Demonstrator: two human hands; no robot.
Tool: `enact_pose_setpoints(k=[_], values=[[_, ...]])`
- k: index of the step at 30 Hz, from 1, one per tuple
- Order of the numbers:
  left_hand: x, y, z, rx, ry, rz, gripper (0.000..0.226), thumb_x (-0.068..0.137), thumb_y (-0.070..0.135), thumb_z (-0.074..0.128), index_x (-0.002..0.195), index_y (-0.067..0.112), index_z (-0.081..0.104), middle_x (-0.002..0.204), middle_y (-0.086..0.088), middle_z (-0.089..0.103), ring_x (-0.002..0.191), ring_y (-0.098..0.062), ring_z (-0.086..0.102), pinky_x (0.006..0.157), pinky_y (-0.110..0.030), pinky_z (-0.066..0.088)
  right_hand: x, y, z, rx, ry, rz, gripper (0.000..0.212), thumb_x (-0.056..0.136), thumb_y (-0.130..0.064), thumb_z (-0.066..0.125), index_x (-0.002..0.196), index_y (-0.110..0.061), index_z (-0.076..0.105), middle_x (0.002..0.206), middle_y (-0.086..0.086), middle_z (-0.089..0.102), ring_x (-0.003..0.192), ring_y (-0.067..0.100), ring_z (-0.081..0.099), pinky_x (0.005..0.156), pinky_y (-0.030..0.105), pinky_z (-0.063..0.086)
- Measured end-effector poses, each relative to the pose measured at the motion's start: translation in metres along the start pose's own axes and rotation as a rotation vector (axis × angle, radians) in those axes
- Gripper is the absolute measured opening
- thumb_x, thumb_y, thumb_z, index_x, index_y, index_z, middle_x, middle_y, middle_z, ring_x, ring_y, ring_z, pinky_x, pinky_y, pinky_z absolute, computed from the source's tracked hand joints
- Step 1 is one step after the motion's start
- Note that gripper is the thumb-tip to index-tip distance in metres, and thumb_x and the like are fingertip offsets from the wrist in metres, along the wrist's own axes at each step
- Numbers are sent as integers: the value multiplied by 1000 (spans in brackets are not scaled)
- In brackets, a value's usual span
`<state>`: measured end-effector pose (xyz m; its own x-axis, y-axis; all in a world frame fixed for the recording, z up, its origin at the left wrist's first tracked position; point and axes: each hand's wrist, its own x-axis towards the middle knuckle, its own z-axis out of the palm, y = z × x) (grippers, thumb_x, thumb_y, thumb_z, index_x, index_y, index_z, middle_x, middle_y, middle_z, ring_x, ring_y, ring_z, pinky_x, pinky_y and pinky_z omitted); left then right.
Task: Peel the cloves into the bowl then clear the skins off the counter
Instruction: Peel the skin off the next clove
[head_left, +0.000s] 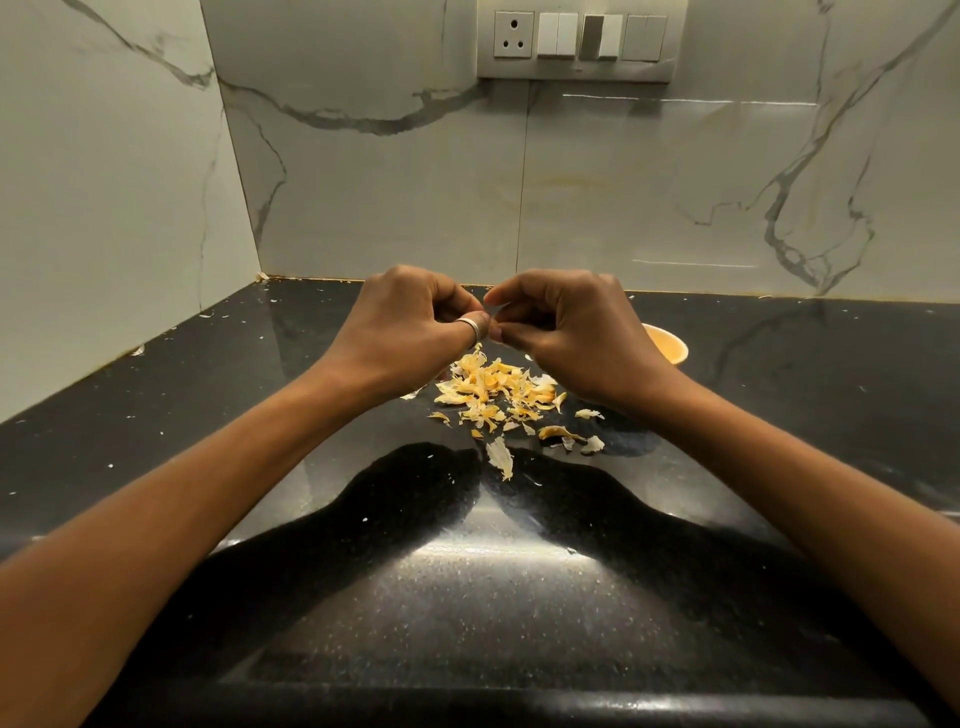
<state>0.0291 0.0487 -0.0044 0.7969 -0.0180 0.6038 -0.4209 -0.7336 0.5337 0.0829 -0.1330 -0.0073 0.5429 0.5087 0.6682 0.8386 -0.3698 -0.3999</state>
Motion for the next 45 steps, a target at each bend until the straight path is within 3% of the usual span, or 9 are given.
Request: enact_pose_setpoints(k=[5,10,15,24,40,45], values=[[1,0,1,-22,-13,-53,9,92,19,70,87,15,77,70,-2,72,58,-16,70,55,-34,61,0,1,0,4,9,-6,33,84,-8,79,116,-6,72,102,5,77,92,5,73,85,17,57],[2,1,1,-78,-68,-128,13,95,19,67,92,10,75,78,-9,74,66,-21,71,53,-25,58,0,1,-1,6,10,-11,31,85,-7,78,115,-6,72,102,4,76,91,4,72,83,11,54],[1,3,-1,-177,-108,-193,9,95,13,65,95,8,73,85,-11,74,71,-21,72,55,-31,60,1,1,-1,10,11,-13,28,84,-8,79,112,-7,74,100,3,76,89,3,72,81,11,55],[0,11,-5,-416,-152,-357,8,96,11,65,97,10,72,84,-7,75,63,-8,64,51,-25,57,2,1,-3,22,21,13,15,84,-10,80,98,-12,76,87,-8,73,79,-4,68,71,9,52],[-2,9,0,-367,-166,-346,11,98,15,62,99,8,70,82,-4,69,61,-5,61,51,-22,54,0,1,-1,35,6,52,12,84,-10,80,95,-12,77,86,-4,75,77,6,71,72,25,60],[-3,11,2,-368,-145,-347,10,99,14,60,98,10,70,81,-4,69,60,-5,62,50,-22,54,1,1,-2,46,-3,67,13,84,-9,79,96,-12,77,85,-5,75,77,4,70,71,20,59]])
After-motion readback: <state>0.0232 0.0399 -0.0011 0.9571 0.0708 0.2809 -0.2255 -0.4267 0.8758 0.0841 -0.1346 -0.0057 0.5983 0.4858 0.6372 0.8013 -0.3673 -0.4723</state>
